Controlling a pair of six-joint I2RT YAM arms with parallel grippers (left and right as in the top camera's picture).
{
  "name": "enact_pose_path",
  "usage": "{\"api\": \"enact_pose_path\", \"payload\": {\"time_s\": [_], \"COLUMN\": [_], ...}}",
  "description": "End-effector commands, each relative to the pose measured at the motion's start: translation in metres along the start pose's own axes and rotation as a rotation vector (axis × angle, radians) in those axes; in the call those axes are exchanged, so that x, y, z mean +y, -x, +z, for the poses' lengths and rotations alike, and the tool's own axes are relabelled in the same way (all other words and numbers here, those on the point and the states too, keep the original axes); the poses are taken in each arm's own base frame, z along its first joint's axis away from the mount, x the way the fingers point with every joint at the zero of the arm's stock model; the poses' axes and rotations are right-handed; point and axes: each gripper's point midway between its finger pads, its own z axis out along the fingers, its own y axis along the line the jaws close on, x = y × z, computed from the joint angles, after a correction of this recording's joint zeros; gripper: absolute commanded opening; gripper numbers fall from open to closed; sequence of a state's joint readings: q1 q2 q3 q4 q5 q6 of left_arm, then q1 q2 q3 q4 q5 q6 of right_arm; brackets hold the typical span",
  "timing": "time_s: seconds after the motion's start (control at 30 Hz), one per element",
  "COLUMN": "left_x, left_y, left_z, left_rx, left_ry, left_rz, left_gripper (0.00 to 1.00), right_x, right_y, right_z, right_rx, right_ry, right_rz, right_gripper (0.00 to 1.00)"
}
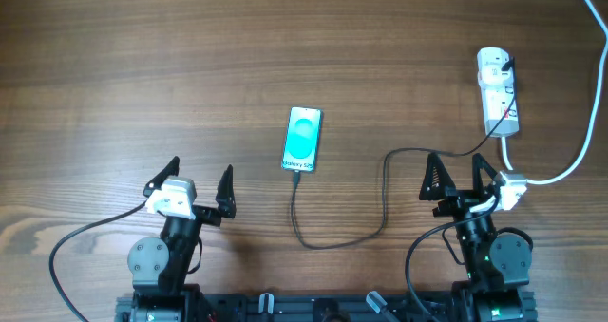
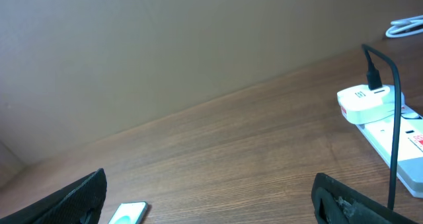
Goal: Plug charger to phone and switch on socket
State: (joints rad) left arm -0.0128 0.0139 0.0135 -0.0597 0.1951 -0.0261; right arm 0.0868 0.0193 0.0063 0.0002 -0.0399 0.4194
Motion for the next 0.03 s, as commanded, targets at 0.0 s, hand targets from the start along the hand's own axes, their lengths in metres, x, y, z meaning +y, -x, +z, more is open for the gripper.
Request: {"api": "enact_pose_path", "payload": {"time_s": [0.0], "left_x": [0.0010], "left_y": [-0.0022], "left_z": [0.0001], "left_rx": [0.001], "left_ry": [0.002], "left_rz": [0.022], "left_gripper": [1.00], "right_x": [0.0000], "right_y": [0.0023], "right_z": [-0.0004], "right_rx": [-0.013], "right_ry": [-0.003], "right_rz": [0.006], "right_gripper": [1.00]}}
